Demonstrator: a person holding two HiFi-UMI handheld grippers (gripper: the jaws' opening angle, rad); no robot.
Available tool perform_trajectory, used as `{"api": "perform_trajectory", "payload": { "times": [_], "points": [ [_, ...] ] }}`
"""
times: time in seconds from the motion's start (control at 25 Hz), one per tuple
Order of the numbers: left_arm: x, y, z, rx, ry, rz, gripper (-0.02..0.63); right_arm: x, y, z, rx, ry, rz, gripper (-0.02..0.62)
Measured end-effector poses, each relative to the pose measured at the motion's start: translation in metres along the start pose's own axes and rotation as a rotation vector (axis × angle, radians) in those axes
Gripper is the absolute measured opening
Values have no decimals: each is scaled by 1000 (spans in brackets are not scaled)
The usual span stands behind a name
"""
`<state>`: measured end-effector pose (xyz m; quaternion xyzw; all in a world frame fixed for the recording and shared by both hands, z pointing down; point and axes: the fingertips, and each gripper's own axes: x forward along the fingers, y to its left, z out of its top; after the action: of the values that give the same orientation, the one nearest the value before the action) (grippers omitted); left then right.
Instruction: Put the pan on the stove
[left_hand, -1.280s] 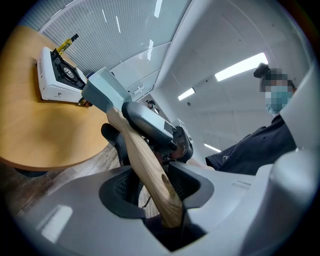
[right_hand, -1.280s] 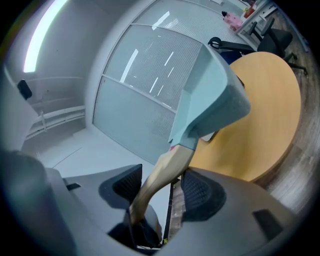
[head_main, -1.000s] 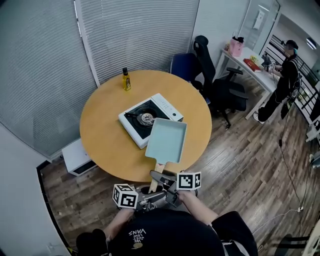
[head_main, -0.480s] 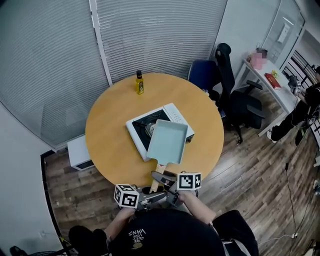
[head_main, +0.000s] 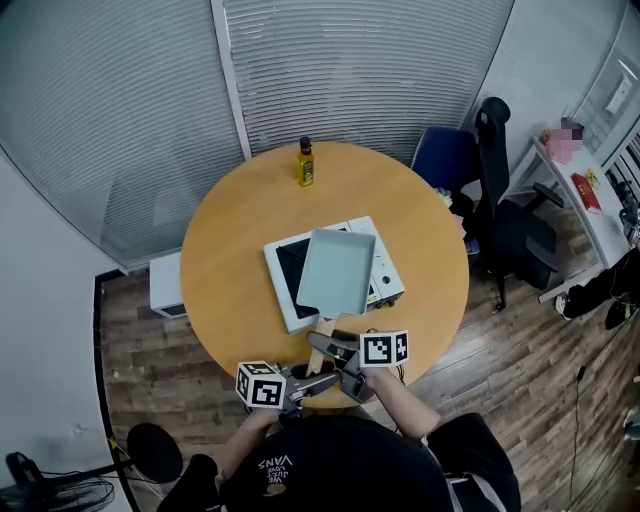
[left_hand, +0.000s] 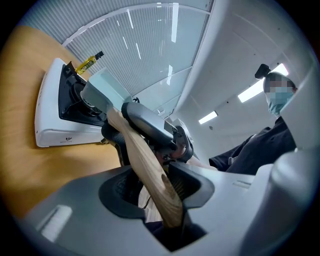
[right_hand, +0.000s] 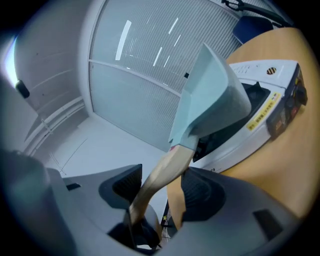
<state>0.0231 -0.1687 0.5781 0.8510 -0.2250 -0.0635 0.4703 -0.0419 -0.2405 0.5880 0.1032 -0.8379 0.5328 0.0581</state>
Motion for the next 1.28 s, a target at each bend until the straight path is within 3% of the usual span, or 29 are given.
{"api": "perform_trajectory", "payload": {
  "times": [0.64, 1.28],
  "points": [
    [25, 34, 32, -69, -150, 127, 150, 19, -27, 25, 15, 190, 88, 221],
    [42, 43, 33, -104, -213, 200, 150, 14, -39, 26, 70, 255, 161, 221]
  ]
}}
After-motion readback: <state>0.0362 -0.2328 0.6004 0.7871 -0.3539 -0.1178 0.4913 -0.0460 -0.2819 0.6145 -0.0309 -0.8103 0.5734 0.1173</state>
